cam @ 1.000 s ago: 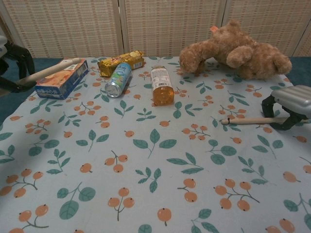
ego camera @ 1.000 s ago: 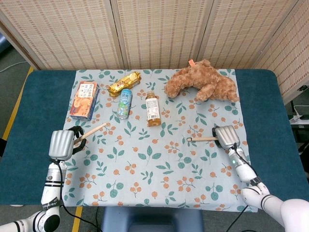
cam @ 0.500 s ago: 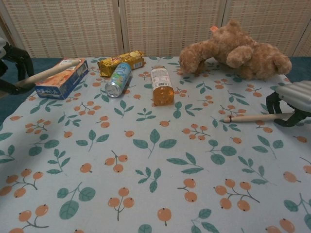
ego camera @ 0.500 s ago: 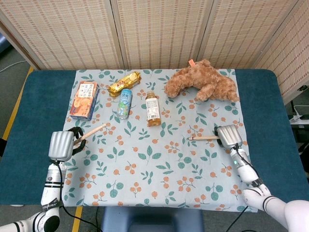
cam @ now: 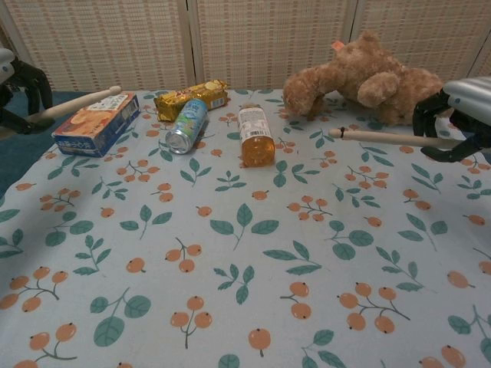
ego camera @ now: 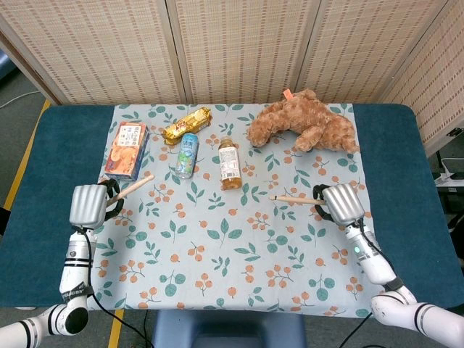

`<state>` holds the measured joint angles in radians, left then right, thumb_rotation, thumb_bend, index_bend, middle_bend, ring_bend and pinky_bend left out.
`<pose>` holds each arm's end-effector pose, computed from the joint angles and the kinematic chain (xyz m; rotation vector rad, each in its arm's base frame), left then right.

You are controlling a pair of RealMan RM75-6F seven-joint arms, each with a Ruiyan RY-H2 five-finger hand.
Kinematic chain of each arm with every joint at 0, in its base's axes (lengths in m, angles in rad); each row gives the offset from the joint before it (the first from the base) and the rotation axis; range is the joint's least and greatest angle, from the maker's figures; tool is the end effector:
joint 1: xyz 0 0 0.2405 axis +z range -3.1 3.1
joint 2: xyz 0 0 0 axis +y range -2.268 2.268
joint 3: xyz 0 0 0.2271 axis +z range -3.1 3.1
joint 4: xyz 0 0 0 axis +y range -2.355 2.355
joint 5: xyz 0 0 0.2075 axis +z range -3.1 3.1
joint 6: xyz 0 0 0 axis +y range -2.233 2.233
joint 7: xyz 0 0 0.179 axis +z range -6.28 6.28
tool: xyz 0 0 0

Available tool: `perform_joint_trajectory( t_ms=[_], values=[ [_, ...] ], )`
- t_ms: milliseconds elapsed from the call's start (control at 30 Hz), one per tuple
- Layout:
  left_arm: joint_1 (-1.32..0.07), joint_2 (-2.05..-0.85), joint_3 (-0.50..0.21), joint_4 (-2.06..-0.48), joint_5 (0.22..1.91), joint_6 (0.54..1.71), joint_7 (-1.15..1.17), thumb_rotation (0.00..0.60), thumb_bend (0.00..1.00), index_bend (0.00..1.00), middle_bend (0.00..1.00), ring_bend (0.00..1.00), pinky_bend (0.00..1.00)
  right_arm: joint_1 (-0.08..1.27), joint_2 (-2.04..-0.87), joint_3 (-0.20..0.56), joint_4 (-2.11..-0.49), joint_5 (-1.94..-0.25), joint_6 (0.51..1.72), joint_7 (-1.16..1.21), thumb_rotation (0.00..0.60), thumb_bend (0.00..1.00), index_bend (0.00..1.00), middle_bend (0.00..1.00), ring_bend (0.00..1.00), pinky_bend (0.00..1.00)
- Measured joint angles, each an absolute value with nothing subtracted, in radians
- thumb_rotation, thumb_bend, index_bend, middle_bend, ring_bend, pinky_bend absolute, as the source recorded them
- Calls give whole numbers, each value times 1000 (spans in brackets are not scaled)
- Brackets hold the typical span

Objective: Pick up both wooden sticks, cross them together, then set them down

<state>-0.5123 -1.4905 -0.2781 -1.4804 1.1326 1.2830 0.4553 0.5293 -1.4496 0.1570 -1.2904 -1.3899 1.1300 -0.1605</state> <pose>-0.1875 0.3558 0.0687 -1.4048 -0.7790 -0.9054 -0.2102 -0.3532 0.0460 1.6964 -0.7400 0.9042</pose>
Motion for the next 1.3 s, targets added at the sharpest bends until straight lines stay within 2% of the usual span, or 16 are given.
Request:
perform_joint_trajectory(
  t_ms=[200,433,533,900,1300],
  values=[
    [-537,-1496,-303,-1468,1101,1254,455,600,379,695,873,934,1000,515,-1341,179,-1497,-1449,1223,-174,600,445,832,642,926,1000],
    [-627,-1517,-432,-1483,965,1183,420,600,379,695,875,934,1000,535,-1269,261,-1738,-1462,1265,-134,600,445,832,642,927,1000],
    [-670,-1529,-478,-1492,921,1172,406,600,379,696,875,935,1000,561,-1267,297,-1765,-1443,1261,-92,600,445,832,642,928,1000],
    [-694,-1507,-544,-1607,874,1175,284,600,378,698,875,934,1000,617,-1334,327,-1732,-1407,1241,-36,600,445,832,642,928,1000],
    [-660,-1404,-532,-1725,871,1145,167,600,379,703,878,935,1000,683,-1462,349,-1539,-1401,1234,84,600,445,832,643,930,1000]
  ],
)
